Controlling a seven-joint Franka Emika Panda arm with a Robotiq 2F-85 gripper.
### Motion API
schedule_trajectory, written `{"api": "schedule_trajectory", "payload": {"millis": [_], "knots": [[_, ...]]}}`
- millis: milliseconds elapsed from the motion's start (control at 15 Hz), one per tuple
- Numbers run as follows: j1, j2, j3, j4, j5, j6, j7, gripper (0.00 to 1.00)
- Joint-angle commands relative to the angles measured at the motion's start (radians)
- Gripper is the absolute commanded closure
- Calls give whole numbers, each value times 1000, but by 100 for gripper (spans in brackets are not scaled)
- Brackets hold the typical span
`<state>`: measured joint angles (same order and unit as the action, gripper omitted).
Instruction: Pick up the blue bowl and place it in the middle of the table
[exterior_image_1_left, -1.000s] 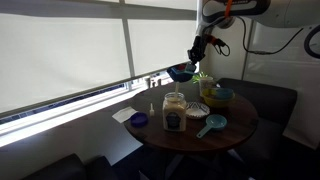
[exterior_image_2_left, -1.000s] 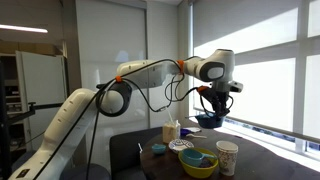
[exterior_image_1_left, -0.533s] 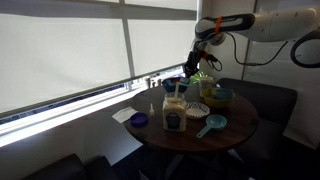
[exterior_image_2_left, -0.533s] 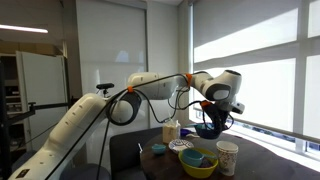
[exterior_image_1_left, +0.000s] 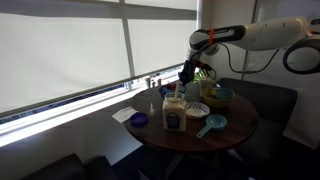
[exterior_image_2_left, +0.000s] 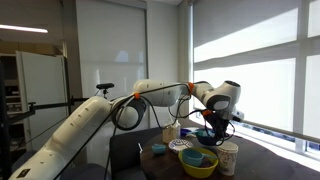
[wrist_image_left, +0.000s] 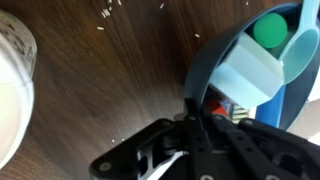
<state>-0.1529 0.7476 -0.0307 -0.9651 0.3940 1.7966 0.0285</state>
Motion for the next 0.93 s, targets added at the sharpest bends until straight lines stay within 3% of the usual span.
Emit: {"api": "schedule_trajectory", "payload": {"millis": [0, 800, 867], "knots": [[12, -17, -1, -3, -38, -13, -61, 99], [25, -19, -5, -9, -101, -48, -142, 99], [24, -19, -4, -7, -104, -53, -139, 94]]}}
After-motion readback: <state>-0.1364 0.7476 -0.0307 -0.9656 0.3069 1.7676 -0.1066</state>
